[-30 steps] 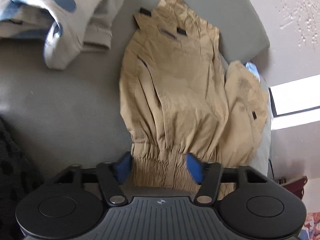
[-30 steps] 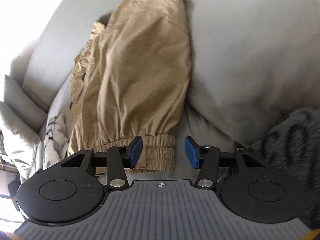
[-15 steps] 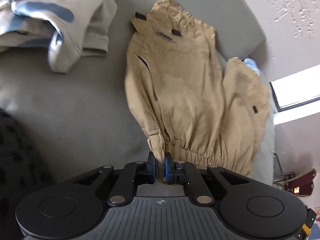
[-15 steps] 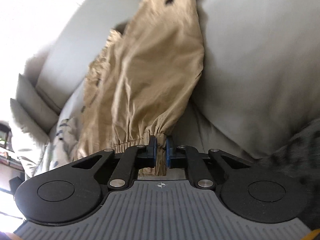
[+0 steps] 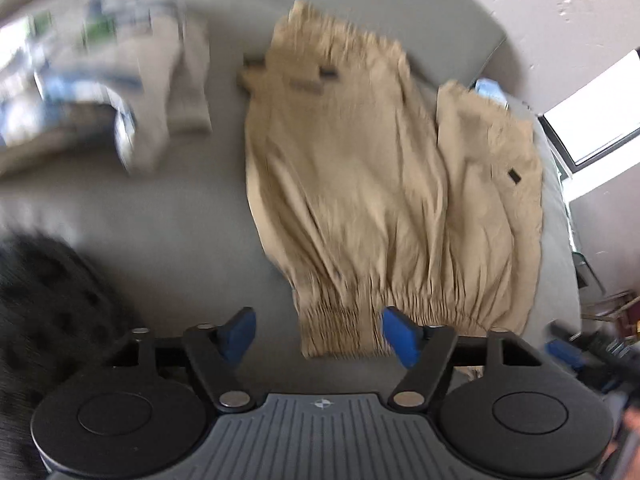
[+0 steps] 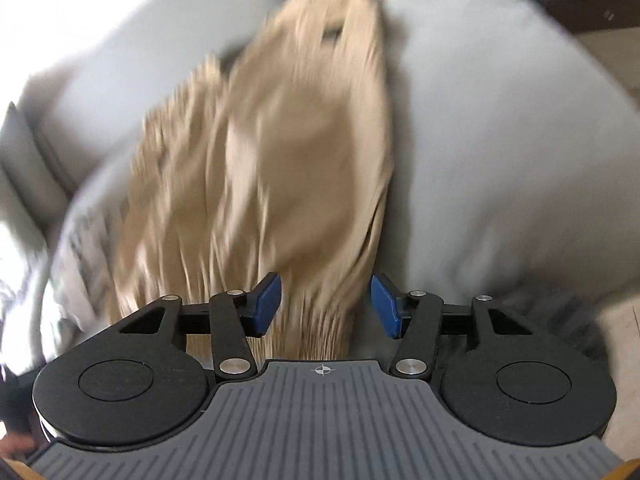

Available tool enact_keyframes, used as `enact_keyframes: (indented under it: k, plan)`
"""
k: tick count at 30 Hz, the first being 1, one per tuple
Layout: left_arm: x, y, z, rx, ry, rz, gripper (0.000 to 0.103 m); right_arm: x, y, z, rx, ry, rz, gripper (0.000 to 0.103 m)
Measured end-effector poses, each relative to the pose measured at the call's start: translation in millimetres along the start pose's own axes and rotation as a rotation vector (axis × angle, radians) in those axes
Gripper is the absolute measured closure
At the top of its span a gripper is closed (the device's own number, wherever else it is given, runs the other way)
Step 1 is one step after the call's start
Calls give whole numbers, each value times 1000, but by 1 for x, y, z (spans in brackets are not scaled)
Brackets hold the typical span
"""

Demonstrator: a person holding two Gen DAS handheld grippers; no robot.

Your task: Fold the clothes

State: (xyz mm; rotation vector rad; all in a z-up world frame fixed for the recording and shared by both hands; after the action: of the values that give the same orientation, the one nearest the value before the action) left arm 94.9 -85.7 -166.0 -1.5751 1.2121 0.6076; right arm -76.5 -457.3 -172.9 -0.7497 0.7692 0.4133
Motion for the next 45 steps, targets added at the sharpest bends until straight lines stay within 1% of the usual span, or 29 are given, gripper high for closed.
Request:
enact_keyframes:
  k: [2, 4, 6, 7, 9, 12, 15, 16, 18, 19, 21, 22, 23, 25, 27, 29, 32, 34, 37, 39, 42, 45]
  plan:
    - [-8, -7, -9, 10, 37, -44, 28, -11, -22, -11, 47, -19, -68, 46]
    - [-7, -8, -29, 55, 99, -63, 28, -9, -37, -19, 110, -44, -95, 47]
    - [0, -2, -57, 134, 150, -63, 28, -3, -49, -31, 158, -50, -80, 47]
    - [3, 2, -69, 169, 166, -59, 28, 4, -53, -33, 167, -52, -67, 49]
    - [8, 10, -90, 233, 195, -49, 28, 16, -57, -39, 174, -47, -58, 49]
    - [14, 16, -100, 261, 190, -33, 28, 41, -59, -44, 201, -19, -77, 52]
    - [15, 16, -95, 252, 165, -38, 28, 62, -60, -51, 244, -9, -73, 52]
    - [14, 16, -90, 241, 157, -40, 28, 66, -61, -50, 252, -33, -68, 54]
    - [14, 13, -81, 213, 148, -42, 28, 75, -63, -49, 266, -80, -59, 55]
    - [15, 11, -76, 197, 145, -41, 28, 79, -63, -48, 266, -80, -56, 55]
    - [16, 9, -69, 168, 141, -43, 28, 87, -64, -46, 266, -77, -52, 67]
    - [16, 8, -65, 158, 140, -47, 28, 90, -63, -47, 259, -37, -57, 88]
    - [15, 6, -60, 150, 138, -52, 28, 92, -63, -48, 253, 0, -62, 95]
    - [12, 6, -52, 140, 136, -54, 28, 90, -61, -45, 246, 8, -88, 99]
    - [11, 6, -44, 127, 137, -50, 28, 85, -61, -35, 191, 31, -115, 101]
    - [11, 6, -35, 111, 137, -43, 28, 77, -63, -21, 141, 71, -143, 101]
    - [9, 7, -23, 81, 145, -42, 28, 68, -75, 7, 73, 167, -158, 101]
    - [7, 7, -14, 51, 159, -42, 28, 66, -81, 32, -6, 226, -162, 101]
    - [-2, 6, 2, 6, 177, -59, 28, 67, -89, 88, -188, 291, -168, 101]
    - [-10, 4, 14, -22, 183, -78, 28, 74, -92, 135, -318, 306, -173, 101]
    - [-27, -1, 36, -75, 189, -131, 28, 91, -81, 213, -498, 281, -171, 101]
    - [-51, -8, 59, -121, 197, -200, 28, 120, -50, 287, -634, 186, -109, 101]
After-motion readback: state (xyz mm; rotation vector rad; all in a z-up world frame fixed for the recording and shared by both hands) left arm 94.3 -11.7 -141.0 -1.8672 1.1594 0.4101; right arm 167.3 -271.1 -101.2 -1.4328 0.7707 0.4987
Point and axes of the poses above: each gripper's, at about its wrist camera, not at the fingertips, and x roughly the way its jaws point, z to its left, y to its underside, the point moved 5 cm from there along x, roughly the way its jaws point, and after that the axes turned 6 degrees about -y, right-handed, at the moved point
